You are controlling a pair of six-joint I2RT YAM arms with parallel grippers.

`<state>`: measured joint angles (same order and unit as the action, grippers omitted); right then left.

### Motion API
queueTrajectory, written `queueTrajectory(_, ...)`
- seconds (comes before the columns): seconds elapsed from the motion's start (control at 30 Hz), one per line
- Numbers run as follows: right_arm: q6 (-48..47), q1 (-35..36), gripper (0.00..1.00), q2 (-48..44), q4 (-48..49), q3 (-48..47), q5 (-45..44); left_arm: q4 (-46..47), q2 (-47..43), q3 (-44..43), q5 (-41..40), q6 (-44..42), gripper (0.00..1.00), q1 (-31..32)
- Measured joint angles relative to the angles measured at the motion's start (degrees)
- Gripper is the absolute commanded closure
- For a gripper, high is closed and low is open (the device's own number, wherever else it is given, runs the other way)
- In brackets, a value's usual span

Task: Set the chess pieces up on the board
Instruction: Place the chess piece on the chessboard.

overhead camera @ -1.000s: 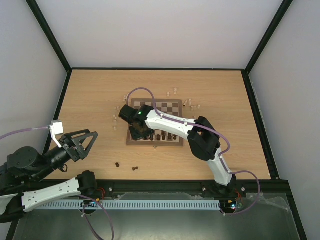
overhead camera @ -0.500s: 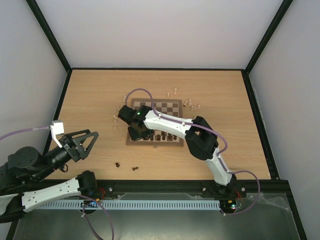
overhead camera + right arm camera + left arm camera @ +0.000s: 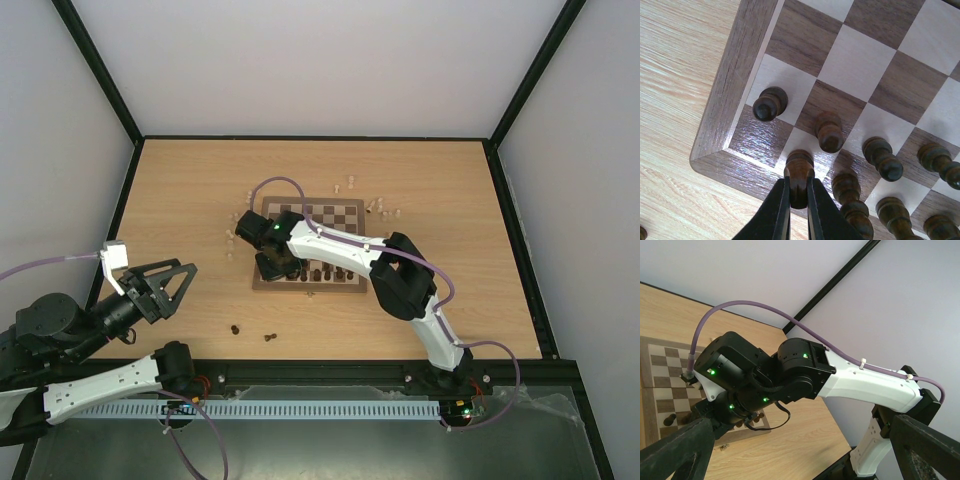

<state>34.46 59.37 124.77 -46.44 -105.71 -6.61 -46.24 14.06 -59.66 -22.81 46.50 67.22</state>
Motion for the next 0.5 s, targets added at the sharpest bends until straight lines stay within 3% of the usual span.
queueTrajectory(0.5, -0.8, 0.0, 0.80, -0.1, 0.0, 0.0, -0.1, 0.0, 0.0, 0.5, 0.0, 0.0, 0.01, 0.0)
